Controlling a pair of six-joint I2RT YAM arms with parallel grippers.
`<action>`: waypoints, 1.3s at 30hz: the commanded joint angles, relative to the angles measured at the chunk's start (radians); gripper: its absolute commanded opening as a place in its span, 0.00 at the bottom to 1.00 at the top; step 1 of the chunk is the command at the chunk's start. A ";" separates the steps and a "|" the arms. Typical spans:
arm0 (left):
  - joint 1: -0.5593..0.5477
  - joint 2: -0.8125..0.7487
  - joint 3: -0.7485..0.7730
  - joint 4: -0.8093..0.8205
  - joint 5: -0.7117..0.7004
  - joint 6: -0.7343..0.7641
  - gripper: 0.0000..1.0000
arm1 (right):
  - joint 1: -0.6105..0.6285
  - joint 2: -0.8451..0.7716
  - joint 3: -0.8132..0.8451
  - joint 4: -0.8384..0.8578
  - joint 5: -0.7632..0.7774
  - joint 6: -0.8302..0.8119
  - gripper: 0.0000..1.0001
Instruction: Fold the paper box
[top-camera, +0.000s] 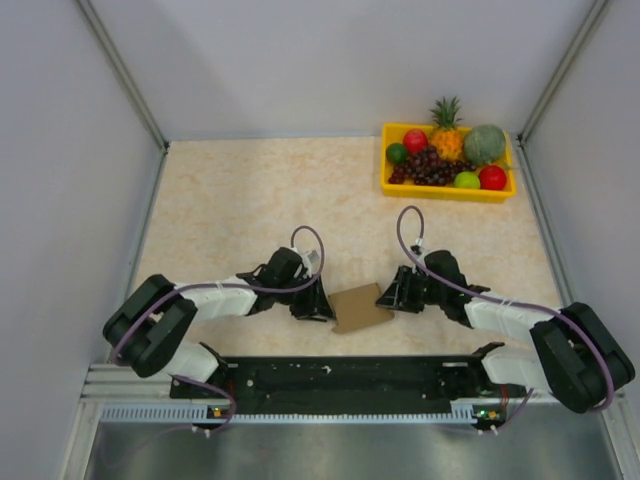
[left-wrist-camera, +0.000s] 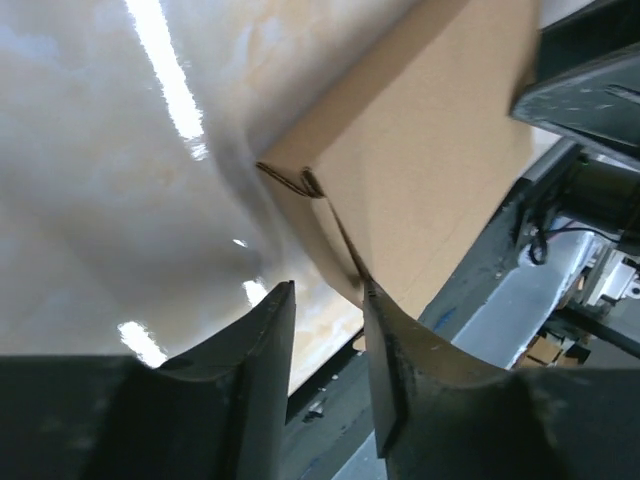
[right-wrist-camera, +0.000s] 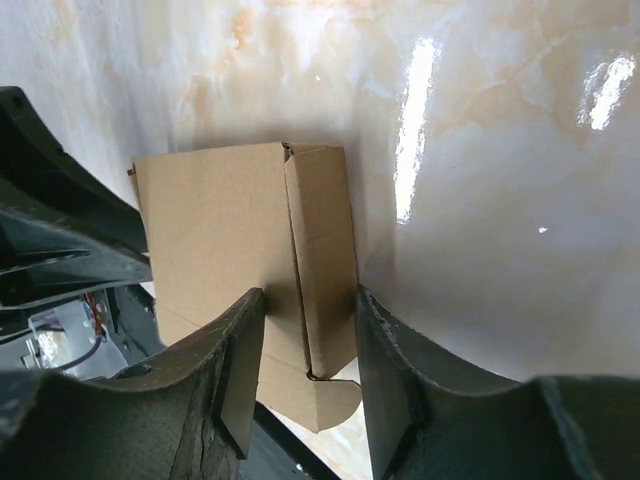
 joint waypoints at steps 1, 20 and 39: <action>-0.027 0.072 0.048 0.007 -0.060 0.036 0.37 | 0.014 0.013 -0.023 0.039 0.010 -0.026 0.39; -0.035 -0.037 0.015 0.068 -0.018 0.026 0.63 | 0.025 0.062 -0.034 0.102 0.013 -0.032 0.22; -0.061 0.081 -0.008 0.047 -0.174 0.072 0.21 | 0.029 0.056 -0.037 0.125 -0.010 -0.006 0.13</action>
